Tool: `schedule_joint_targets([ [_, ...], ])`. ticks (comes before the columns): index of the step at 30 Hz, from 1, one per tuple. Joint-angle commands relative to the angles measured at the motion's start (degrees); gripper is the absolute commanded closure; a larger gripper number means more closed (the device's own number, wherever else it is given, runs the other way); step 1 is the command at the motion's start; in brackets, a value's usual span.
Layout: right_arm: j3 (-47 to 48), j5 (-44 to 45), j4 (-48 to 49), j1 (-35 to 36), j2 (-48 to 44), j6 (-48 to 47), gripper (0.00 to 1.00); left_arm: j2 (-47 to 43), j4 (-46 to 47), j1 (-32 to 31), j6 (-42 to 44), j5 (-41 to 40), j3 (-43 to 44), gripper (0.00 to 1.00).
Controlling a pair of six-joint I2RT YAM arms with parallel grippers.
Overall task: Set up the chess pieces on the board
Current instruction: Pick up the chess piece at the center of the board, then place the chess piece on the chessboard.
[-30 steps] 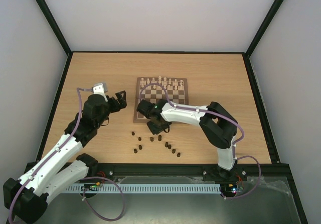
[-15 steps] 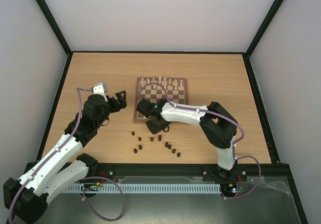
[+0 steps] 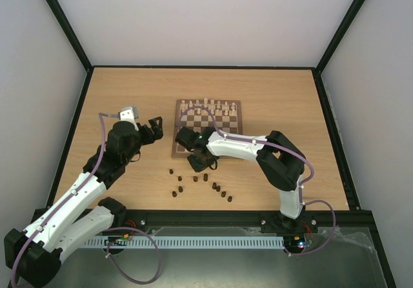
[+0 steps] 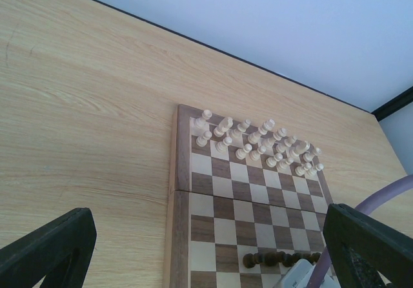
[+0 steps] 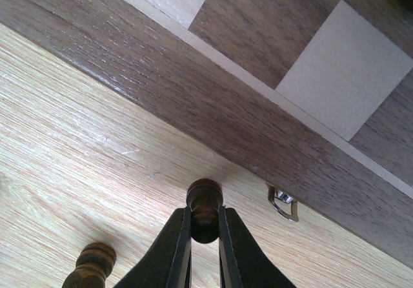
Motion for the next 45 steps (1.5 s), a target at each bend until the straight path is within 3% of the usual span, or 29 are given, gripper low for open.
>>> schedule_joint_targets([
  [1,-0.16,0.88,-2.3,-0.21,-2.29,0.3,0.91,0.14,1.11,0.26,-0.34,0.35,-0.68,0.0],
  [11,-3.96,4.39,-7.39,-1.53,-13.09,1.57,0.92,0.36,1.21,0.26,-0.33,0.55,-0.68,0.0],
  [20,-8.46,4.39,-8.65,-12.39,-20.0,-0.21,0.92,0.67,1.41,0.33,-0.37,0.99,-0.74,0.01],
  [29,-7.0,2.35,-5.89,-22.93,-15.54,-3.95,0.92,1.06,1.5,0.39,-0.31,1.08,-0.72,0.01],
  [45,-1.62,0.28,-5.0,-24.07,-7.63,-6.04,0.92,1.4,1.55,0.52,-0.26,0.9,-0.68,0.0],
])
